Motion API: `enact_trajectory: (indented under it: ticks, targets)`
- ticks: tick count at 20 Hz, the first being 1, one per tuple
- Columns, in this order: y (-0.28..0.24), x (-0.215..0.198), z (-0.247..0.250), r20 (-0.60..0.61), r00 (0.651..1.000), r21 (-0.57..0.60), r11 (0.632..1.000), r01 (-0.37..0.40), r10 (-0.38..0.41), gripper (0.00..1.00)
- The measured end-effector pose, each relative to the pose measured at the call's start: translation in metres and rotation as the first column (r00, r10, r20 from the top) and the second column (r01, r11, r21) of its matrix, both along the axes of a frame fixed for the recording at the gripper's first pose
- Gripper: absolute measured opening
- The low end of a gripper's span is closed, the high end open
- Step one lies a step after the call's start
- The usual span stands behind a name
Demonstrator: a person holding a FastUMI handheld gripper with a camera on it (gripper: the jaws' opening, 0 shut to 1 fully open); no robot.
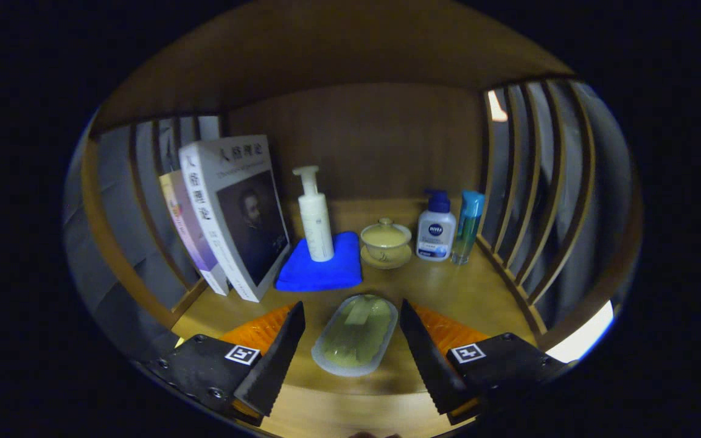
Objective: Pull open the drawer, take out the items inside it, and place them on the countertop above the cabinet.
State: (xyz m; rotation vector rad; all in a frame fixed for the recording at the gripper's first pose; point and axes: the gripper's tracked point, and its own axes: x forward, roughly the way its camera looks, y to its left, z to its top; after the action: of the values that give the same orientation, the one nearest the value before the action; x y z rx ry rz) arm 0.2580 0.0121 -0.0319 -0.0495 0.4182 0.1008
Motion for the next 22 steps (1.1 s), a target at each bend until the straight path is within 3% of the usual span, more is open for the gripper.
enact_trajectory:
  ticks: [4, 8, 12, 22]
  targets:
    - [0.02, -0.073, 0.029, 0.188, 0.98, -0.037, 0.998, -0.056, 0.062, 0.98]
    - [0.035, -0.138, 0.028, 0.289, 0.953, -0.055, 0.995, -0.081, 0.093, 0.99]
    - [0.032, -0.183, 0.012, 0.337, 0.939, -0.051, 0.997, -0.058, 0.072, 1.0]
    - [0.007, -0.253, -0.036, 0.358, 0.932, 0.058, 0.998, 0.038, -0.056, 1.0]
